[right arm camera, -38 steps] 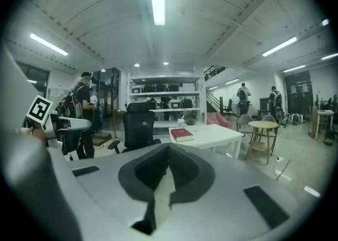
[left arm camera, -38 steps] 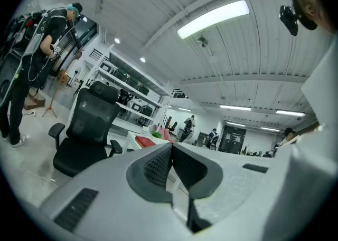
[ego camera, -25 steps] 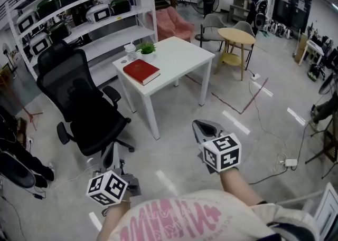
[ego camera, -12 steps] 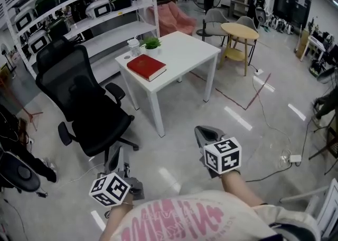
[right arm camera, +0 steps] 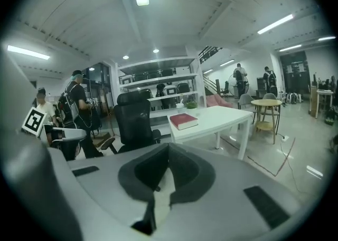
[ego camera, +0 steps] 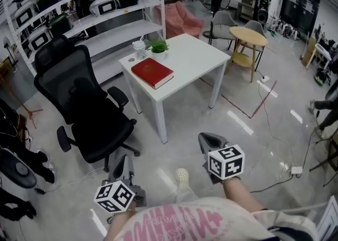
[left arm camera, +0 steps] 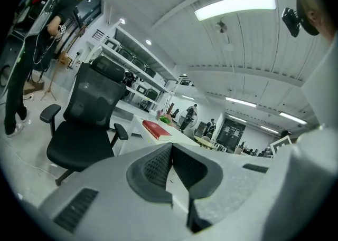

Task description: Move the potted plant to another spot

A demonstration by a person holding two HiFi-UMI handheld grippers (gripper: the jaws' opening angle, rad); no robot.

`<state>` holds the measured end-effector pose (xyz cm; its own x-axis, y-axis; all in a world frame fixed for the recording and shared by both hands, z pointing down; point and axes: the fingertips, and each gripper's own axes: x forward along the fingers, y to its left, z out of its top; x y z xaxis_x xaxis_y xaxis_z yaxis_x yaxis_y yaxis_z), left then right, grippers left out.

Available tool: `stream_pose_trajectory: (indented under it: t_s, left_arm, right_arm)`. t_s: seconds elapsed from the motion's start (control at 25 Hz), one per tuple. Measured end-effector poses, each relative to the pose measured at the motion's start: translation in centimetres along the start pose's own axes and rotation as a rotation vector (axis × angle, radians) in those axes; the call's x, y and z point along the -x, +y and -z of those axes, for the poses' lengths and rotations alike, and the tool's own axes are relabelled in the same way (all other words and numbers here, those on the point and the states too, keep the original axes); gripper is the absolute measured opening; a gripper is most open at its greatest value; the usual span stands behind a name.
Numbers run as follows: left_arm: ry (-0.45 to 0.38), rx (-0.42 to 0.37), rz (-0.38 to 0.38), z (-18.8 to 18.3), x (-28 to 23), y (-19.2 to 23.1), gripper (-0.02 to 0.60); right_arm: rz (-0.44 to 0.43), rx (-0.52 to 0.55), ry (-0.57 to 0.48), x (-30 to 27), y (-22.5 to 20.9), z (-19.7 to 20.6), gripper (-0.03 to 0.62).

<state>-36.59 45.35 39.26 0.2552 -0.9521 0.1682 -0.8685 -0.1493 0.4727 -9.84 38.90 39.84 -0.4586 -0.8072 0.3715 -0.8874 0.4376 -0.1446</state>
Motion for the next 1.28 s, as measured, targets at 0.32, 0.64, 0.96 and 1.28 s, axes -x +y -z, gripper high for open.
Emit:
stream_pose_trajectory:
  t_s: [0.32,0.64,0.96,1.28]
  left_arm:
    - [-0.049,0.004,-0.033,-3.7,-9.1,0.9,0.003]
    - [-0.128,-0.001,-0.021,-8.8,-19.1,0.6,0.003]
    - [-0.129,0.018,-0.013,-10.7,-27.7,1.6,0.003]
    - [-0.091,0.031,-0.025,-9.6,-31.7,2.4,0.003]
  right_arm:
    - [-0.045,0.009,0.006,-8.8,-4.9,-4.4,0.006]
    - [-0.085,0.052,-0.029,-17.1,-9.6,-11.1,0.006]
    - [-0.093,0.03,-0.048,-23.6,-14.0,-15.2,0.006]
    - [-0.102,-0.006,-0.008,-27.6,-16.3,-14.4,0.006]
